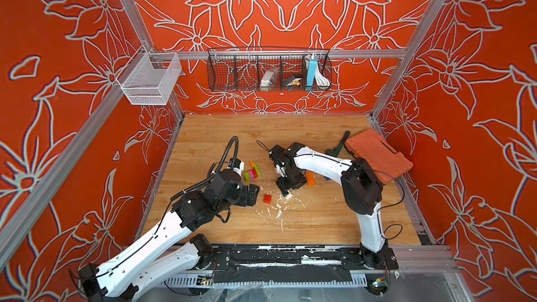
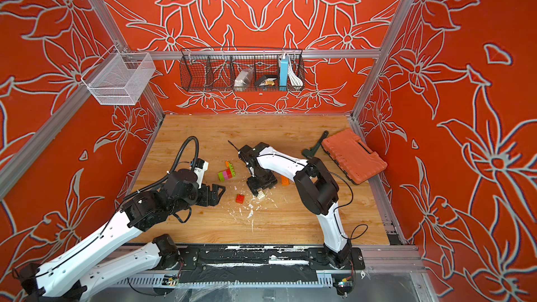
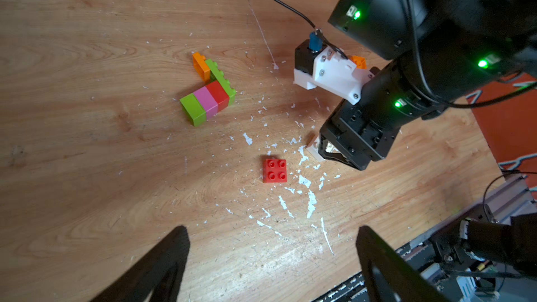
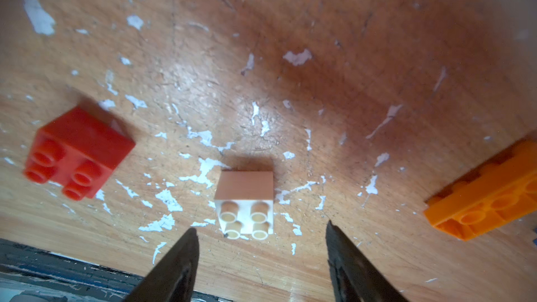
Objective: Assemble the letter r with lego
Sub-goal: Pick up the lego brick from the center of the board.
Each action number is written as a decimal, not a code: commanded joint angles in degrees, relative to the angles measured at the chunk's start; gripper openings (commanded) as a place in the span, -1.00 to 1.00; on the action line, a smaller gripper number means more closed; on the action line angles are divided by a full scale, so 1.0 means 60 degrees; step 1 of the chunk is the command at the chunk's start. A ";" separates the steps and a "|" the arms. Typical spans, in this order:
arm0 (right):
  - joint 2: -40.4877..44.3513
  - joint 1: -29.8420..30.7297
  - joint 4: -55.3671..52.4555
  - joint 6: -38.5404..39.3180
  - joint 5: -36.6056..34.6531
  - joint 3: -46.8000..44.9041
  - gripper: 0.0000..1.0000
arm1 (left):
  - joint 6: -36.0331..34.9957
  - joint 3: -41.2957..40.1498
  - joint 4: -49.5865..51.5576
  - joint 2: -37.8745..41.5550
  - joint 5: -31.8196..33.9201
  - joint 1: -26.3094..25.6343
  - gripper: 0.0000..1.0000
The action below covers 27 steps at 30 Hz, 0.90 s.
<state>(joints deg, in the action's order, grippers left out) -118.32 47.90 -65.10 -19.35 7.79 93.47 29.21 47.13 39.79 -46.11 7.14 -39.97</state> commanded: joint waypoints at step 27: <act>-0.1091 -0.0226 -0.1038 0.0768 0.1208 0.1304 0.15 | 0.0187 -0.0656 -0.0274 -0.0152 -0.1658 0.1627 0.82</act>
<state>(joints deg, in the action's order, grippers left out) -124.36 46.04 -71.48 -16.43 13.41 100.44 30.09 43.81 38.83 -46.92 -2.26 -30.68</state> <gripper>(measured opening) 0.575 0.911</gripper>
